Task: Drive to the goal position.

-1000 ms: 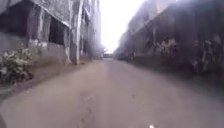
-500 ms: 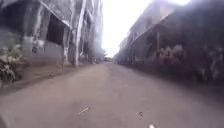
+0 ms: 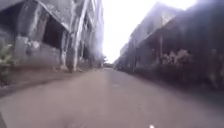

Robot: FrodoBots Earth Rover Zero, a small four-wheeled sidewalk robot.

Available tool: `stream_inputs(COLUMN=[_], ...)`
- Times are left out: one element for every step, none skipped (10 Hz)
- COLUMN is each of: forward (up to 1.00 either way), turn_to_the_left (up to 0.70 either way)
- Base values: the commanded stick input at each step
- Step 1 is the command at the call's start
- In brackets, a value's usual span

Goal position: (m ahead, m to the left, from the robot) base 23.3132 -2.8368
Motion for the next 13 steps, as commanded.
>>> stream_inputs(forward=[0.7,0.7,0.7,0.7,0.7,0.7,0.7,0.7,0.7,0.7,0.7,0.7,0.7], turn_to_the_left=[0.03,0.03,0.03,0.03,0.03,0.03,0.03,0.03,0.05,0.16,0.09,0.0,0.0])
